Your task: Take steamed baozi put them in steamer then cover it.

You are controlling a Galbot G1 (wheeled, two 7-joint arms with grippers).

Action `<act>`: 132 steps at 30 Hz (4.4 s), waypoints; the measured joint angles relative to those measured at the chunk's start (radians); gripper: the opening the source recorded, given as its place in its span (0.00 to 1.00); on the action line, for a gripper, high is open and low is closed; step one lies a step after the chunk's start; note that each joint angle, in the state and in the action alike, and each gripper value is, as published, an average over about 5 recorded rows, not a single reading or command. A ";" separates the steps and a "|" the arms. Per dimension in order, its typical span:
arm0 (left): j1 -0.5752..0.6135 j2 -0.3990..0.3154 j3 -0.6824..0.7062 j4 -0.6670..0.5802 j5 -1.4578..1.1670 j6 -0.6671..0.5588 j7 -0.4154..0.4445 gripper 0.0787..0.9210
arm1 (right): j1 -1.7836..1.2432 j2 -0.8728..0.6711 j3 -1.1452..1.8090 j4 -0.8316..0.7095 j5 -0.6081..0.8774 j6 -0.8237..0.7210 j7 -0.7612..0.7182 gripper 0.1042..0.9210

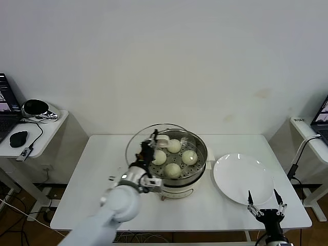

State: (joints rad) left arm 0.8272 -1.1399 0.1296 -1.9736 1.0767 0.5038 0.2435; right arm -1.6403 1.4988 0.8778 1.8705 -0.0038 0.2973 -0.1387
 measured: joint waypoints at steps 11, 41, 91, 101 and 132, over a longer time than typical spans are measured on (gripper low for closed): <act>-0.043 -0.156 0.065 0.127 0.183 0.009 0.043 0.08 | -0.001 -0.007 -0.007 -0.015 -0.023 0.011 0.000 0.88; -0.060 -0.258 0.028 0.333 0.279 -0.028 0.017 0.08 | 0.003 -0.015 -0.028 -0.047 -0.057 0.036 -0.010 0.88; 0.080 -0.234 -0.016 0.139 0.214 -0.034 -0.013 0.79 | -0.005 -0.008 -0.054 -0.052 -0.088 0.043 -0.020 0.88; 0.300 -0.141 -0.138 -0.093 -0.031 -0.067 -0.096 0.88 | -0.011 -0.023 -0.069 -0.050 -0.076 0.045 -0.021 0.88; 0.985 -0.182 -0.687 -0.154 -1.214 -0.508 -0.347 0.88 | -0.120 -0.167 -0.230 0.022 0.112 -0.013 -0.018 0.88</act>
State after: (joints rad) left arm 1.8122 -1.3219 -0.5578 -2.1275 -0.1375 -0.0045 -0.1039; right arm -1.7603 1.3322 0.6482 1.8923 0.1085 0.2847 -0.1566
